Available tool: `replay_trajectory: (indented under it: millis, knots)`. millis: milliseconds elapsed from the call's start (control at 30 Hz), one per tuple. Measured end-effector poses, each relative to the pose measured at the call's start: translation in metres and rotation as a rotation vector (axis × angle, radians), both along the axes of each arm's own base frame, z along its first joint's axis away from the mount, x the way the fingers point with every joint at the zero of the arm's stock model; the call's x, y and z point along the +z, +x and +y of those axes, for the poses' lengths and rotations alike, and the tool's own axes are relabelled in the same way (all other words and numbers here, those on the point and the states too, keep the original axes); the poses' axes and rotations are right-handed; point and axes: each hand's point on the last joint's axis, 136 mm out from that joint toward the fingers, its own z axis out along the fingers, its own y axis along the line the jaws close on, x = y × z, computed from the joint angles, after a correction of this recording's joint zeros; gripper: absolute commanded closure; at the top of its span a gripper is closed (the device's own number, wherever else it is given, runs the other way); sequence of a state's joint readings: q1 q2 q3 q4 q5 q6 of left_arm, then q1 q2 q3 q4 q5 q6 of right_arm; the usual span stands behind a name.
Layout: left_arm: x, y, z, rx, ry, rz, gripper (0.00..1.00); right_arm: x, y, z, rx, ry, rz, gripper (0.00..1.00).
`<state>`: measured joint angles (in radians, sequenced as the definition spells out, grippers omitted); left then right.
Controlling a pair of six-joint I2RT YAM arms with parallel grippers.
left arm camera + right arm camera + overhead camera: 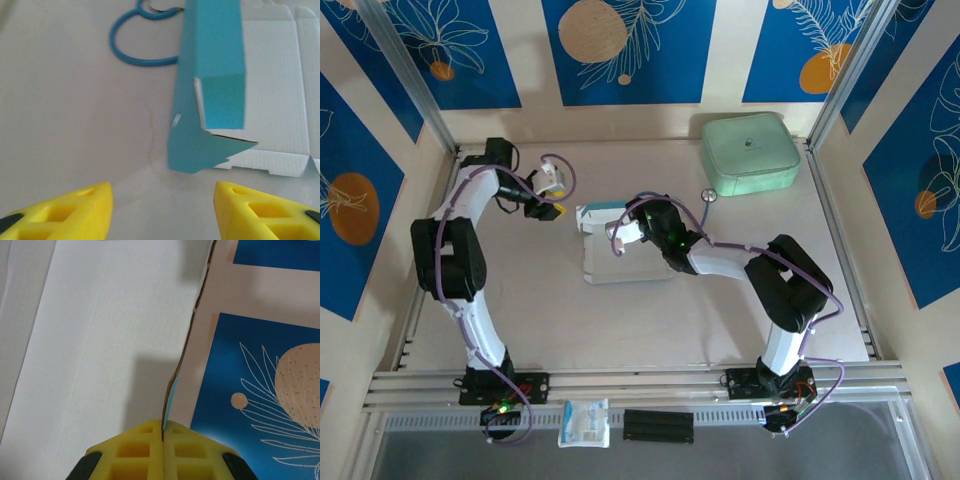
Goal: Fold the paper box
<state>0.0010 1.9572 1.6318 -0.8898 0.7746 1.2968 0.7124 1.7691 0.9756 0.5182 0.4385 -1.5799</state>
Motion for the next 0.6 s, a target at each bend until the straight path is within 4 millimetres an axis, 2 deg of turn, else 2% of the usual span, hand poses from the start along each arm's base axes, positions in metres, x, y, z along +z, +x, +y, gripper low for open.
replay_trajectory:
  millis: [167,400,600]
  knots:
    - [-0.008,-0.008,-0.015,-0.081,0.013,-0.016,0.46,0.000,0.001,-0.003,0.002,0.003,-0.022,0.95]
    - [-0.012,-0.010,-0.022,-0.119,0.017,-0.028,0.48,0.000,0.001,-0.001,0.013,-0.004,-0.028,0.96]
    - [-0.024,-0.017,-0.027,-0.149,-0.003,0.038,0.57,0.000,0.003,0.001,0.018,-0.008,-0.031,0.96]
